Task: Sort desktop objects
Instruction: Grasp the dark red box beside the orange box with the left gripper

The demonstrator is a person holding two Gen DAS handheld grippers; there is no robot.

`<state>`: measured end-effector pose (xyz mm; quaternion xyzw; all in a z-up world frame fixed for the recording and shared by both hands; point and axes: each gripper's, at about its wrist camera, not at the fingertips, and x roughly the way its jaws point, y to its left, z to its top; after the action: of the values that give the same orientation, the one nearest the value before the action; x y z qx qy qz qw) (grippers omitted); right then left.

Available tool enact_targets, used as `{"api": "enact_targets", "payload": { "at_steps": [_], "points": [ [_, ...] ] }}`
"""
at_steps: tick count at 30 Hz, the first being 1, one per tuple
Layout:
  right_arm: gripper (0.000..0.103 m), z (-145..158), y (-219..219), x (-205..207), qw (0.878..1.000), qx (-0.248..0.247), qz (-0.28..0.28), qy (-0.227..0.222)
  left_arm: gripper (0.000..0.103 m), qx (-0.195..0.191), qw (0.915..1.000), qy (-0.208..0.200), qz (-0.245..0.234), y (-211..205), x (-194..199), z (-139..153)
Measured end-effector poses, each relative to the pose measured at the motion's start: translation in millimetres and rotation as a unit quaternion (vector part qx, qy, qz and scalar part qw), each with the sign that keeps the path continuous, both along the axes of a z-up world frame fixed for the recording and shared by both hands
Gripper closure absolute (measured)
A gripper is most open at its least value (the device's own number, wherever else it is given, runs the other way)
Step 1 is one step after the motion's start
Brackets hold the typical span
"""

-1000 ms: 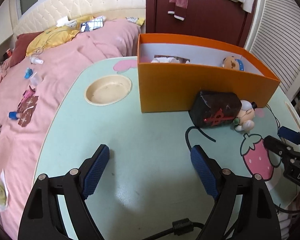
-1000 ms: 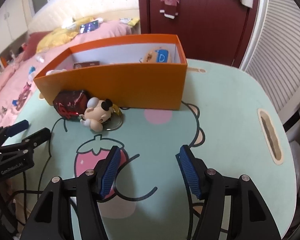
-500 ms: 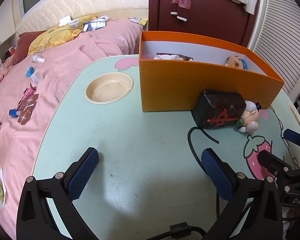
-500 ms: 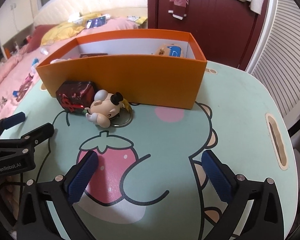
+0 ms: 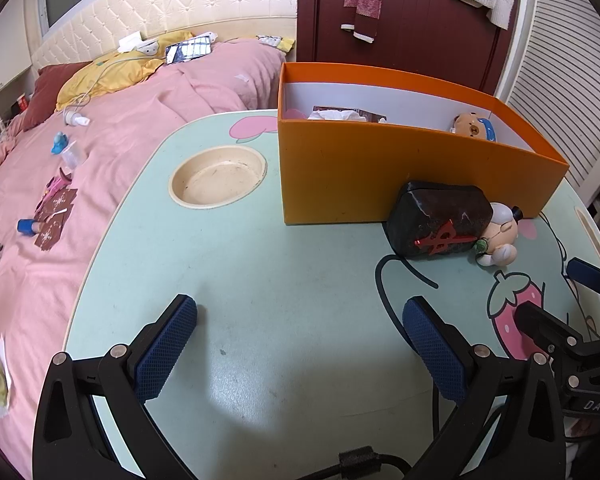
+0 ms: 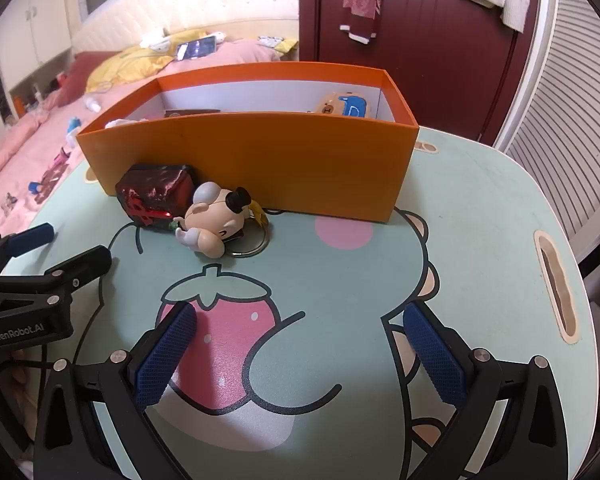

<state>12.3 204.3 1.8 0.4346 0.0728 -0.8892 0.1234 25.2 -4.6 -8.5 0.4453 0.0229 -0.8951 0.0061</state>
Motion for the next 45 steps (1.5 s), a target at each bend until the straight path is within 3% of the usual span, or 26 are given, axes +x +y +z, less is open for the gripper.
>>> {"api": "enact_targets", "payload": {
  "at_steps": [8, 12, 19, 26, 28, 31, 32, 38, 45],
  "points": [
    [0.0, 2.4, 0.1, -0.1, 1.0, -0.003, 0.001, 0.0, 0.001, 0.007, 0.9997, -0.002, -0.022, 3.1, -0.1, 2.4],
    [0.0, 3.0, -0.4, -0.2, 1.0, -0.004, 0.002, 0.001, 0.018, 0.023, 0.9988, 0.015, -0.04, 7.4, 0.2, 11.5],
    [0.0, 3.2, -1.4, -0.6, 1.0, -0.004, 0.003, 0.002, 0.018, 0.047, 0.9955, 0.039, -0.072, 28.0, -19.4, 37.1],
    [0.0, 3.1, -1.6, -0.5, 1.0, -0.005, 0.004, 0.003, 0.021, 0.021, 0.9937, 0.034, -0.105, 59.3, -42.3, 37.2],
    [0.0, 3.1, -1.3, -0.4, 1.0, -0.005, 0.004, 0.003, 0.029, 0.018, 0.994, 0.026, -0.105, 62.6, -46.4, 32.7],
    [0.0, 2.6, -1.3, -0.2, 1.0, -0.005, 0.005, 0.004, 0.032, 0.026, 0.9945, 0.007, -0.101, 61.7, -51.7, 21.8],
    [0.0, 2.6, -1.2, -0.2, 1.0, -0.005, 0.005, 0.004, 0.039, 0.029, 0.9945, 0.003, -0.1, 60.6, -51.4, 19.3],
    [0.0, 3.0, -0.4, -1.3, 1.0, -0.006, 0.005, 0.003, 0.039, 0.049, 0.9946, 0.009, -0.092, 43.8, -36.5, 20.8],
    [0.0, 1.3, 2.3, 0.6, 1.0, -0.005, 0.005, 0.003, 0.039, 0.025, 0.9976, 0.011, -0.063, 9.6, -11.9, 21.4]
  ]
}}
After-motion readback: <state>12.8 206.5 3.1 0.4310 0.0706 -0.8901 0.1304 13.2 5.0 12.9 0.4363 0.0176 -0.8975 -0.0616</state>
